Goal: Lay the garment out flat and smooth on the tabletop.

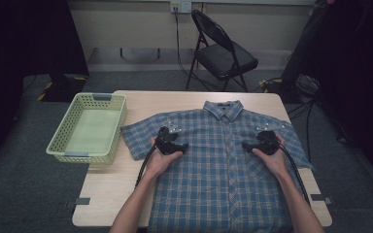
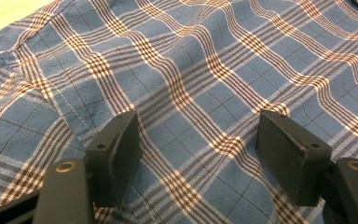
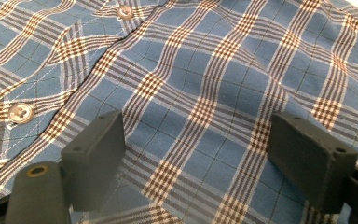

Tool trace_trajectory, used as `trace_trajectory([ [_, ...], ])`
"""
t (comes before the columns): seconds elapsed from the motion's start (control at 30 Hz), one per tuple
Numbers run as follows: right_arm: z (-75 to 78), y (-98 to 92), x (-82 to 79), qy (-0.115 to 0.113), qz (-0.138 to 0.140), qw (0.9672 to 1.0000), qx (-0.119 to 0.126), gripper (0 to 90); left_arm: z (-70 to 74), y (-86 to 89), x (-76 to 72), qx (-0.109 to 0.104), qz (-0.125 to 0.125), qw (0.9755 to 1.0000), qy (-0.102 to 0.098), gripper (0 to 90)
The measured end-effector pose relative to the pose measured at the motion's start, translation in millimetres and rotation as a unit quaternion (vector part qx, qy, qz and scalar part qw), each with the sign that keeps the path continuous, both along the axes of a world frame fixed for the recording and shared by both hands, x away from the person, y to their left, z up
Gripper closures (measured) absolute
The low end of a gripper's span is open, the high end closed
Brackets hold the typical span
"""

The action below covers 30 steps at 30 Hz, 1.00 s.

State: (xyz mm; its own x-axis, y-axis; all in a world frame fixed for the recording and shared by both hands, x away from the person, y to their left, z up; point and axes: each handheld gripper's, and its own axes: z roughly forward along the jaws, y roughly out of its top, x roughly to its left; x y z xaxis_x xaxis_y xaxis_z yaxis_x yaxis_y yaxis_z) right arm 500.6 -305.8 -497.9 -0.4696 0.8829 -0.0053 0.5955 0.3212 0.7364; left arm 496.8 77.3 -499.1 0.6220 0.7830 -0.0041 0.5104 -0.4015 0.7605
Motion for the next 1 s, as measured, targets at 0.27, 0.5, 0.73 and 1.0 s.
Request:
trace_trajectory([
  [0.27, 0.0, 1.8, 17.0, 0.0, 0.0, 1.0, 0.0, 18.2, 0.1, 1.0, 16.1, 0.001, 0.011, 0.9999, 0.0, 29.9],
  [0.5, -0.1, 4.8, 32.5, -0.001, -0.014, 0.9999, 0.001, 18.3, 0.0, -0.9, 30.9, 0.0, 0.026, 0.9997, 0.0, 30.0],
  [0.73, -0.1, 8.4, 44.2, -0.001, -0.027, 0.9996, 0.0, 18.2, 0.3, -0.3, 42.3, 0.003, 0.04, 0.9992, 0.0, 29.9],
  [1.0, 2.9, 7.2, 38.5, 0.015, -0.021, 0.9997, 0.004, 18.4, 2.3, 3.3, 39.6, 0.006, 0.026, 0.9996, 0.009, 29.8],
])
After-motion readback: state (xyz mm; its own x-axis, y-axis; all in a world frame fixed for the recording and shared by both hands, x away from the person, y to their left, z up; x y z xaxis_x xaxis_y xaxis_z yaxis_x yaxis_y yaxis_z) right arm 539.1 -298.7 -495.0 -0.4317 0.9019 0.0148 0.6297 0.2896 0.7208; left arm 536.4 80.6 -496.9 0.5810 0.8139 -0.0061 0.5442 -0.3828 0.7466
